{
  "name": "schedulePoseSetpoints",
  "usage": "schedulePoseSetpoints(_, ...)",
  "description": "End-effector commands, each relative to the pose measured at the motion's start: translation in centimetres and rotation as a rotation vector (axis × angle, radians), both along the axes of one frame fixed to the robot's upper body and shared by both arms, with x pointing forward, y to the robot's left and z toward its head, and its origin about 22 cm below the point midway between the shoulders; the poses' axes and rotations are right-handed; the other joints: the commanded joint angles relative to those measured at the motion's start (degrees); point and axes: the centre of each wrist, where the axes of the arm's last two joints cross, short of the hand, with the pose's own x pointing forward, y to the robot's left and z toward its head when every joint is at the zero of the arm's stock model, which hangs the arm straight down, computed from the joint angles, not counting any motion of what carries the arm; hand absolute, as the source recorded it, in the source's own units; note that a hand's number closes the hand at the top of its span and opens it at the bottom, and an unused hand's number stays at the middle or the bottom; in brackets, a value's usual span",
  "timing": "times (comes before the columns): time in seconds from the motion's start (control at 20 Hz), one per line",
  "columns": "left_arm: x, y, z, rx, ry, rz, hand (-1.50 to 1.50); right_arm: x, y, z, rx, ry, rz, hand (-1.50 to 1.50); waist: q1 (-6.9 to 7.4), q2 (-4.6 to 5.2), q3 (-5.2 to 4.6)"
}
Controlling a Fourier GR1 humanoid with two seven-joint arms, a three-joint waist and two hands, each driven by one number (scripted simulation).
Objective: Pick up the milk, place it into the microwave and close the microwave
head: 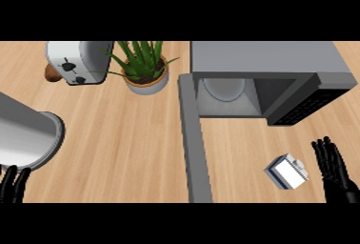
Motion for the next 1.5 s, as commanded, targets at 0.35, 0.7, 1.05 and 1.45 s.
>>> schedulePoseSetpoints(0.35, -1.0, 0.4, -0.5, -0.001, 0.007, 0.001, -1.50, -1.4, -2.8, -5.5, -0.017, 0.096, 0.044, -1.50, 0.08, -0.03, -0.02)
schedulePoseSetpoints(0.7, -1.7, -0.3, 0.8, -0.015, -0.013, 0.016, -1.50, 1.3, -5.9, -5.6, -0.070, 0.105, 0.024, -1.50, 0.12, -0.03, -0.01)
schedulePoseSetpoints(1.05, -1.6, 0.3, -0.2, -0.008, 0.000, 0.018, -1.50, 3.0, -5.0, -9.3, -0.066, 0.173, 0.021, -1.50, 0.49, 0.10, 0.04)
schedulePoseSetpoints(1.45, 0.0, 2.2, -0.8, 0.008, -0.010, 0.012, -1.50, 3.4, -6.1, -9.6, 0.011, 0.190, 0.101, -1.50, 0.23, 0.20, 0.06)
